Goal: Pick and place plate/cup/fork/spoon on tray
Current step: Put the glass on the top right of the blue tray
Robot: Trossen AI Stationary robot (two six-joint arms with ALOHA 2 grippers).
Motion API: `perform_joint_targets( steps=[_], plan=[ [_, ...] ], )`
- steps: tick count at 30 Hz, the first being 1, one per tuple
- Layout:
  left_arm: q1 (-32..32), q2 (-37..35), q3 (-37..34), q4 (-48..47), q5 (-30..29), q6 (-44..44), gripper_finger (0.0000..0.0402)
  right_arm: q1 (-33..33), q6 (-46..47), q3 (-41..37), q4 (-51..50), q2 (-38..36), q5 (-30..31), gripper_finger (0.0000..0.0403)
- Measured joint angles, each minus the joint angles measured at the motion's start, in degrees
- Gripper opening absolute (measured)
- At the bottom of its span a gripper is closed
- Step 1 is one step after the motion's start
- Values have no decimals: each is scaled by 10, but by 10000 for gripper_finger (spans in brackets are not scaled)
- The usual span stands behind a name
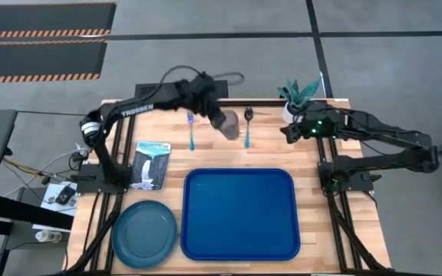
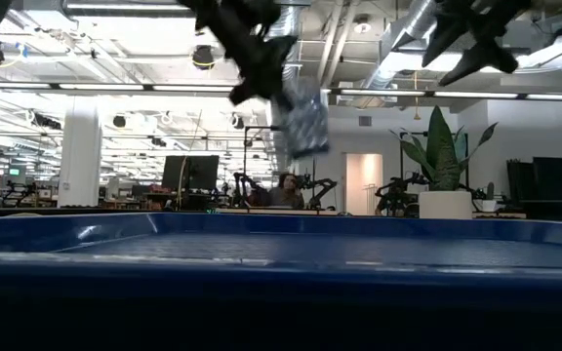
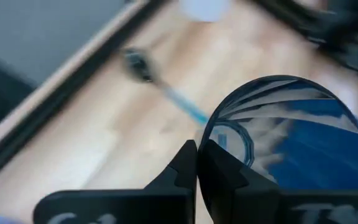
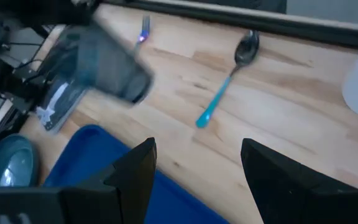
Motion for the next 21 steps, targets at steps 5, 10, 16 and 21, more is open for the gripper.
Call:
perform_joint_targets(
  steps=[5, 10, 16, 21],
  plan=[
    [-112, -3, 11, 2, 12, -1, 1, 5, 46, 0, -74, -33, 1, 260],
    [-184, -3, 11, 63, -49, -3, 0, 5, 77, 0, -121, -52, 19, 260],
    [-205, 17, 24, 120, -81, -45, 0, 4, 71, 0, -126, -53, 29, 260],
    [-208, 105, 136, 43, -68, -35, 0, 5, 64, 0, -127, -53, 28, 260]
  ],
)
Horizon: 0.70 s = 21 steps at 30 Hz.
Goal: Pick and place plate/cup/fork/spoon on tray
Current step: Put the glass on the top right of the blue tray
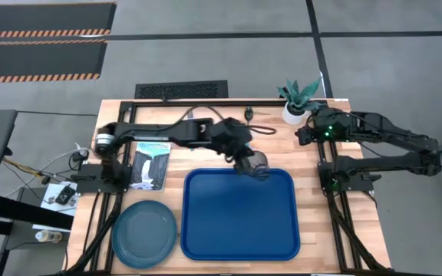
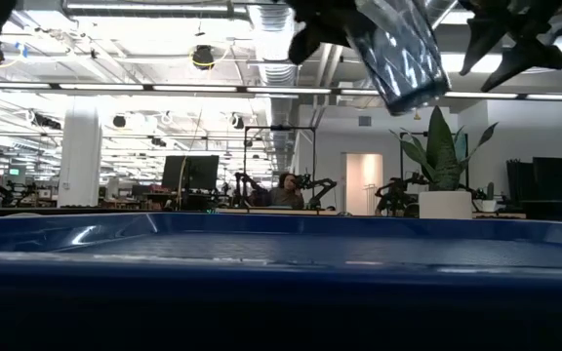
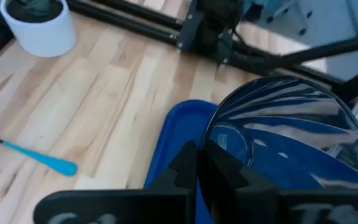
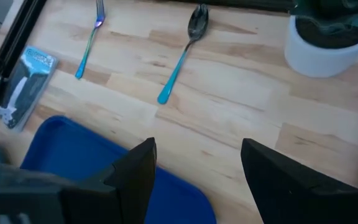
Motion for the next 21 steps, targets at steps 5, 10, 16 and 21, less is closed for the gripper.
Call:
perform_joint_targets(
  steps=[5, 10, 16, 21],
  plan=[
    [-6, 114, 159, -94, -1, 21, 0, 0, -5, 0, -5, 0, 0, 260],
    [-5, 211, 283, -146, -1, 21, 0, 1, -5, 0, -18, -1, -1, 260],
    [-9, 244, 258, -122, 4, 6, 0, 4, -5, 0, -33, 0, -1, 260],
    [-17, 260, 258, -130, -22, 13, 0, 4, -5, 0, -33, -1, 0, 260]
  ],
)
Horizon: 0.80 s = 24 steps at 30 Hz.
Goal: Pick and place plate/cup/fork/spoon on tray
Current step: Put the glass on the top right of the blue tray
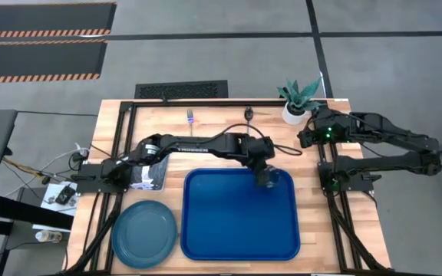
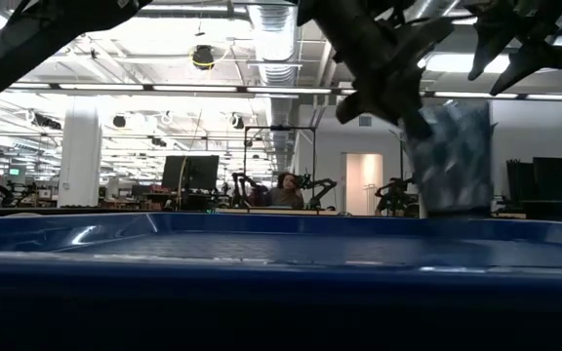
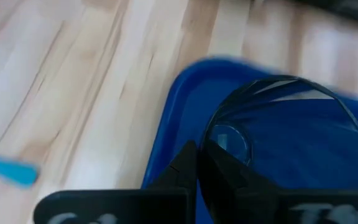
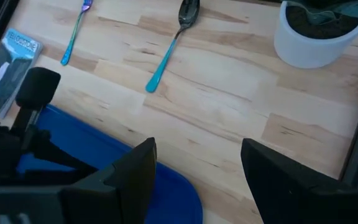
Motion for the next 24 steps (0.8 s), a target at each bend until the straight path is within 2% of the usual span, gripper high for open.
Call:
perform_joint_targets(
  steps=[13, 21, 24],
  plan=[
    [-5, 0, -6, 11, -25, 36, 0, 0, 0, 0, 1, 0, 0, 260],
    [-3, 24, -4, 20, -16, 33, 0, 0, 0, 0, 2, 1, 0, 260],
    [-3, 24, -4, 18, -32, 16, 0, 0, 0, 0, 4, 1, 0, 260]
  ],
)
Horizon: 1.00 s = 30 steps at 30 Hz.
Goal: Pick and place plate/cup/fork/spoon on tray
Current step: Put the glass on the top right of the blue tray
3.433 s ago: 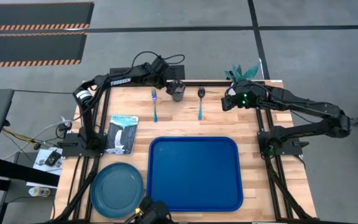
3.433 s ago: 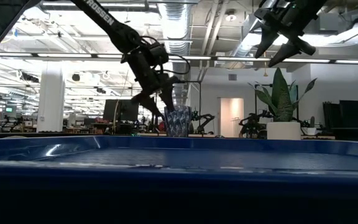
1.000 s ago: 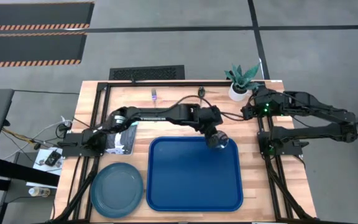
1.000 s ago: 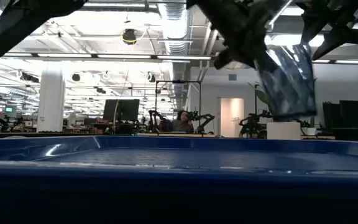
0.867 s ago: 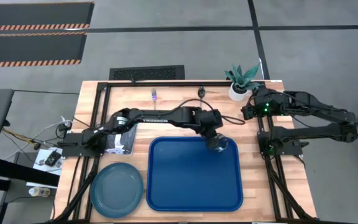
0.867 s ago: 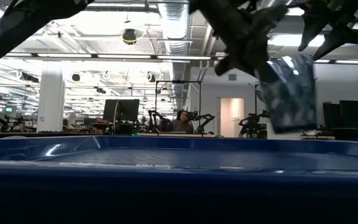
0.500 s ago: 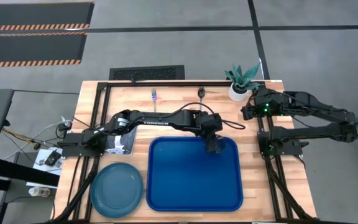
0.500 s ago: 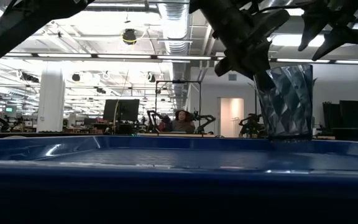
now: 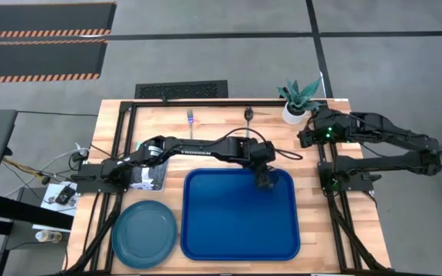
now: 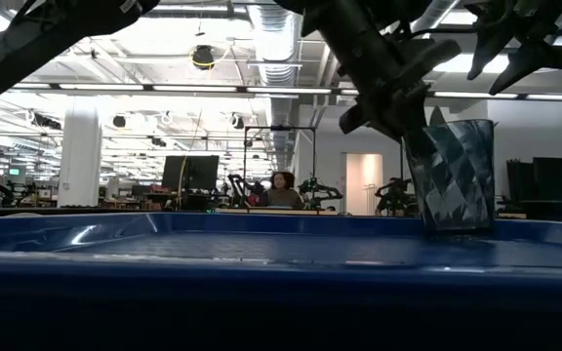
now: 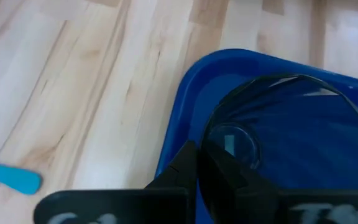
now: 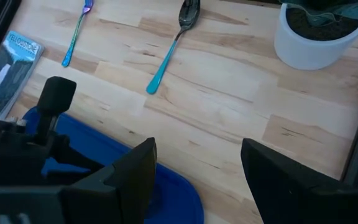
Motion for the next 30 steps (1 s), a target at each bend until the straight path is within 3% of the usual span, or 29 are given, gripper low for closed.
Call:
perform_joint_targets(
  steps=[6, 17, 22, 26, 30],
  plan=[
    [4, 0, 11, 3, 4, 6, 17, 0, 0, 0, 1, 0, 0, 260],
    [-7, -2, 12, 48, 58, 5, 165, 0, 0, 0, 1, 0, 0, 260],
    [0, -40, 12, 32, 55, 0, 207, 0, -1, 0, 2, 0, 4, 260],
    [6, -86, 13, -16, 66, 6, 214, 0, -1, 0, 2, 0, 4, 260],
    [1, -140, 12, -117, 39, 56, 172, 0, -1, 0, 1, 0, 4, 260]
  ],
)
